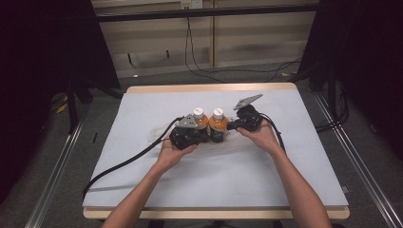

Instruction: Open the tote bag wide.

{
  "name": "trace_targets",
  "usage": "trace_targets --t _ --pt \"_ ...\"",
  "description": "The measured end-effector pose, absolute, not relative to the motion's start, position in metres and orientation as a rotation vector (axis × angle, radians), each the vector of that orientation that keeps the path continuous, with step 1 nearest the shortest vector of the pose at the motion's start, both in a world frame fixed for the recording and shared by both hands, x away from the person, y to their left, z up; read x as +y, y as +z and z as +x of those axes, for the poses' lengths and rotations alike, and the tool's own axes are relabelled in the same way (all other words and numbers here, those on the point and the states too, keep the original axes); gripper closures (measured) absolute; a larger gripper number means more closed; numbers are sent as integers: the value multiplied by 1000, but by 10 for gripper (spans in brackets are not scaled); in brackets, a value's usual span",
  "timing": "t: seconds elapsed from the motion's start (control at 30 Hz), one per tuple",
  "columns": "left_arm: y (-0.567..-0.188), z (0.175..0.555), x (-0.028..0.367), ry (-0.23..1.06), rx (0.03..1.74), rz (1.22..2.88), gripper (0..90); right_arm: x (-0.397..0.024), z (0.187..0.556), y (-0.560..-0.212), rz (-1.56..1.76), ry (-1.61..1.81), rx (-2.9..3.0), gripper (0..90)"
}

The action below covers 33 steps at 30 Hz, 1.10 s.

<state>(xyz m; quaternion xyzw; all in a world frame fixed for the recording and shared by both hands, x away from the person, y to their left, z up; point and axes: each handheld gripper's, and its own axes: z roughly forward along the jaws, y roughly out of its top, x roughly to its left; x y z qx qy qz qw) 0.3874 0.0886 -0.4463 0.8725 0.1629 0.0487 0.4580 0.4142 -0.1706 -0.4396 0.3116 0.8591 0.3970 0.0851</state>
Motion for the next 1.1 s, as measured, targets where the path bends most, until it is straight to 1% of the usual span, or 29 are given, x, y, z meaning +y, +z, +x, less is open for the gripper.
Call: trace_targets --t 0.1,0.13,0.3,0.37,0.77,0.9,1.1 --pt "-449 389 85 165 411 2187 900 -170 419 -445 961 1156 2556 900" --pt "-450 389 85 156 414 2173 900 -170 421 -447 973 1170 2552 900" --pt "-455 387 83 160 394 2207 900 -161 425 -454 980 1156 2571 900" --pt "-461 388 82 182 386 2260 900 -156 428 -457 976 1152 2576 900" --pt "-475 378 76 144 353 2296 900 -153 445 -477 1092 1153 2587 900" --pt "-481 374 75 126 332 2339 900 -148 451 -482 1115 1135 2602 900" --pt "-480 361 75 122 289 2359 900 -137 464 -481 1122 1096 2618 900"
